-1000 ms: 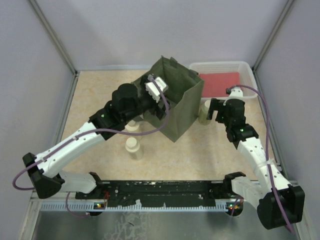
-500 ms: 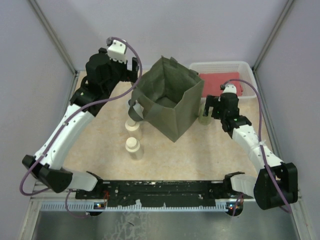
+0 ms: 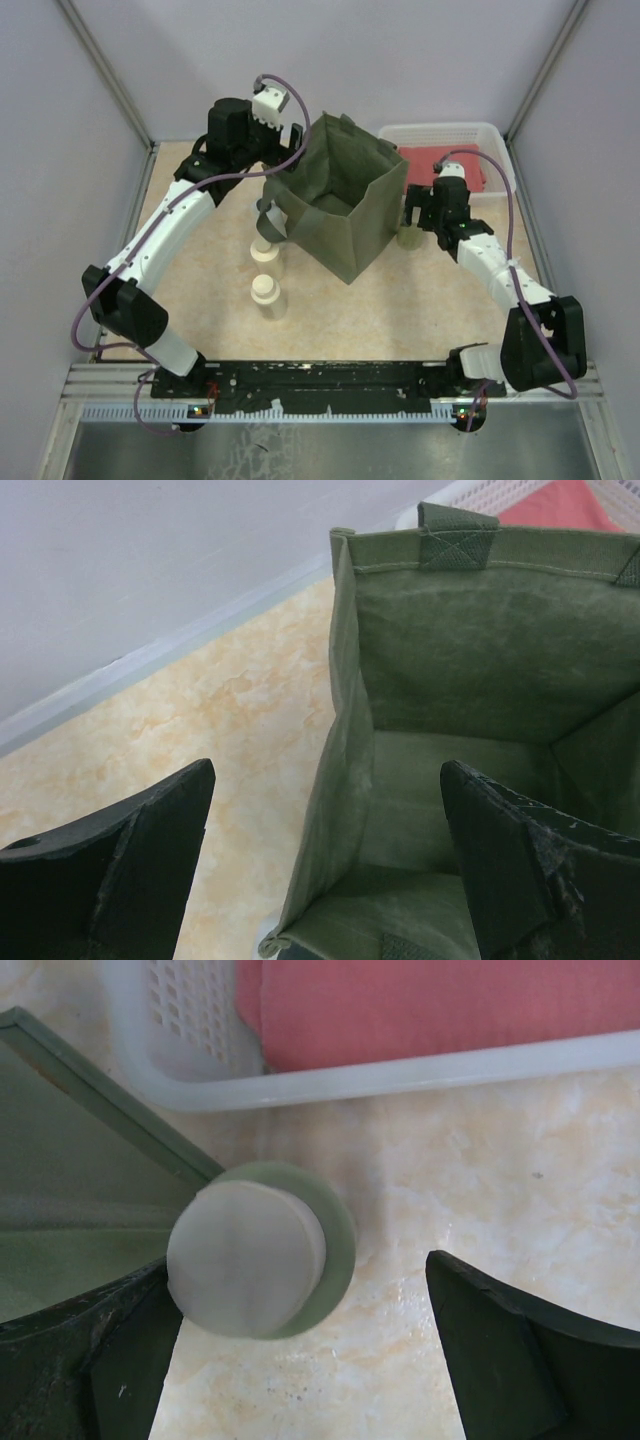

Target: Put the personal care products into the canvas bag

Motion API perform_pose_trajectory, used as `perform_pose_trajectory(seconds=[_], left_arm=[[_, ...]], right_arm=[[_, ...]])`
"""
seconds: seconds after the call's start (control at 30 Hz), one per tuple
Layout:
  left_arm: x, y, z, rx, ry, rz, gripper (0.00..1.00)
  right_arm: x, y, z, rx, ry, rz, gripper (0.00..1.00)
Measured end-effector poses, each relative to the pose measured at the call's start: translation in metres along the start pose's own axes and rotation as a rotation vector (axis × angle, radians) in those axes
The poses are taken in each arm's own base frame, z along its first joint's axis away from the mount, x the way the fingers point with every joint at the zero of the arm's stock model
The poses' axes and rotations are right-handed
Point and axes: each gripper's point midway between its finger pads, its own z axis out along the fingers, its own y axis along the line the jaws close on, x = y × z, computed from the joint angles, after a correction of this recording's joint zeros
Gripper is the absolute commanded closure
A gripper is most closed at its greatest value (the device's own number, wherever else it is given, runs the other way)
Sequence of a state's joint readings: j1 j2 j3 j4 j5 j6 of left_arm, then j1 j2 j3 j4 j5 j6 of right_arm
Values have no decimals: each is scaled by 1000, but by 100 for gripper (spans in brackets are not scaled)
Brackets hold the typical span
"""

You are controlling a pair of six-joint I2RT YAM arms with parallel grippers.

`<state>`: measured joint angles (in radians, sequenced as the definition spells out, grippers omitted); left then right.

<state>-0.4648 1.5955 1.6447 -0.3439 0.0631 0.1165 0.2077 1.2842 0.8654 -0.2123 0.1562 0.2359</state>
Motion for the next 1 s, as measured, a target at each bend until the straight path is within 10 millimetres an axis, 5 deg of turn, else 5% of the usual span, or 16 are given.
perform_pose_trajectory(seconds=[0.27, 0.43, 0.87, 1.0], left_arm=[[31, -9, 22, 50, 70, -7, 0], [49, -7, 28, 50, 108, -12, 0], [53, 0, 29, 47, 106, -19, 0], [57, 1, 31, 58, 112, -21, 4]], right_arm=[[-10, 5, 22, 4, 4, 3, 1], [-4, 8, 34, 6, 34, -2, 10], [7, 12, 39, 1, 89, -25, 97], [11, 7, 32, 25, 130, -38, 100]])
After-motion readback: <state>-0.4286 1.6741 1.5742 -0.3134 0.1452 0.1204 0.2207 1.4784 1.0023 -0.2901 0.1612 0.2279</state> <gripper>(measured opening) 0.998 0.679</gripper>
